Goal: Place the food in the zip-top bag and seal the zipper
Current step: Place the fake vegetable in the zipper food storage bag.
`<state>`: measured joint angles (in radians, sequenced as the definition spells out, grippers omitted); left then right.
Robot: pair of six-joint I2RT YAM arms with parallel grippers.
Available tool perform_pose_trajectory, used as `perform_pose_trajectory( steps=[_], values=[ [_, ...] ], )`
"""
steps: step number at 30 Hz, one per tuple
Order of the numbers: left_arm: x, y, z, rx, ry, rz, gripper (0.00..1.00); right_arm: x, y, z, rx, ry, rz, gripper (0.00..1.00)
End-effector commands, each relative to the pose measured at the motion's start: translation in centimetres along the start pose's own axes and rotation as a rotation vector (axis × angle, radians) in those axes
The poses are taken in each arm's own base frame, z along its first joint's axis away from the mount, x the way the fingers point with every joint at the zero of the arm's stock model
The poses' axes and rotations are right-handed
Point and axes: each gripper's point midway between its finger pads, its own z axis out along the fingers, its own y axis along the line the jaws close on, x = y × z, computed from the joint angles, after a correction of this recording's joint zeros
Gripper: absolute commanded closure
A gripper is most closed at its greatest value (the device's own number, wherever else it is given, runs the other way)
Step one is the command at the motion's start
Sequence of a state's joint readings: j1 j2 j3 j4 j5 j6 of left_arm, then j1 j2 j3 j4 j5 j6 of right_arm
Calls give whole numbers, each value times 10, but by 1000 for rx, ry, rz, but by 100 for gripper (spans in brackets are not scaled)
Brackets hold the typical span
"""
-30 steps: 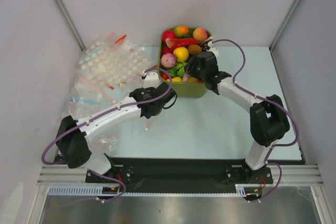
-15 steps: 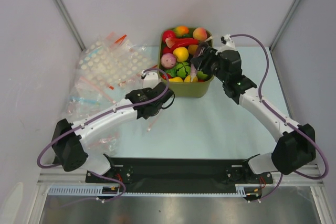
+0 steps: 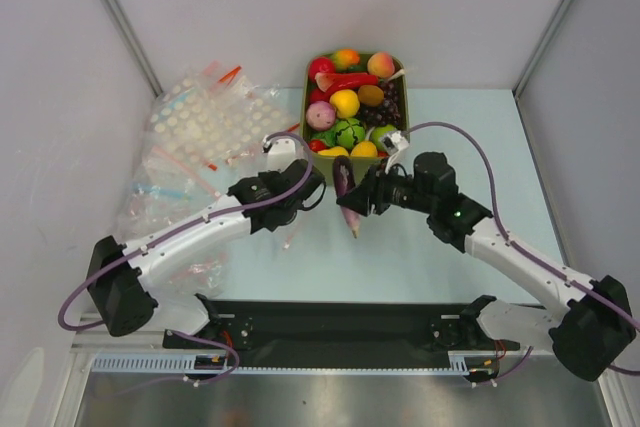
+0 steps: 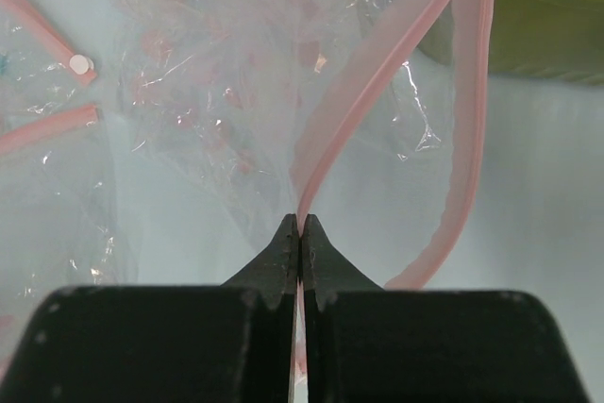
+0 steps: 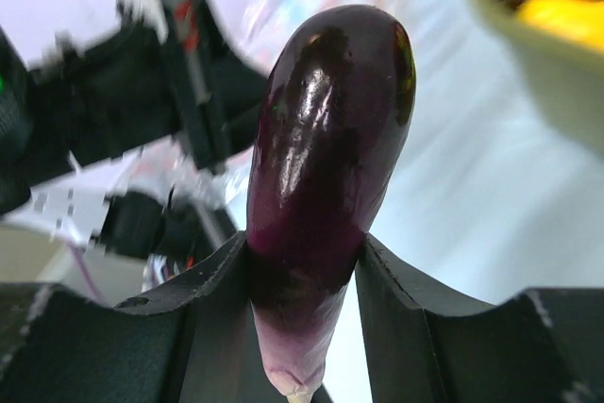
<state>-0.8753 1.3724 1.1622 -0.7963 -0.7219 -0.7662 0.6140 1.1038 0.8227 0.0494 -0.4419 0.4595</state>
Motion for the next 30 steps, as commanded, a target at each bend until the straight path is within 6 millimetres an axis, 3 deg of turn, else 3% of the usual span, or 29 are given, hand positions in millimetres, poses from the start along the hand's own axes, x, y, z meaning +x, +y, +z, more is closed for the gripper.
perform_pose_trajectory(
  steps=[1,2,8,18,30],
  values=[
    [-14,3,-8,24,-48,-43,100,11,31,13,-159,65,-88,66],
    [-15,4,-8,21,-52,-44,100,24,32,22,-169,114,-83,67],
    [-17,4,-13,71,-78,-67,100,53,49,43,-240,208,-89,68],
    [-13,-19,-21,265,-109,-53,100,71,55,56,-286,272,-55,69],
    [-9,-43,-35,408,-132,28,100,87,17,77,-134,353,52,68]
  ],
)
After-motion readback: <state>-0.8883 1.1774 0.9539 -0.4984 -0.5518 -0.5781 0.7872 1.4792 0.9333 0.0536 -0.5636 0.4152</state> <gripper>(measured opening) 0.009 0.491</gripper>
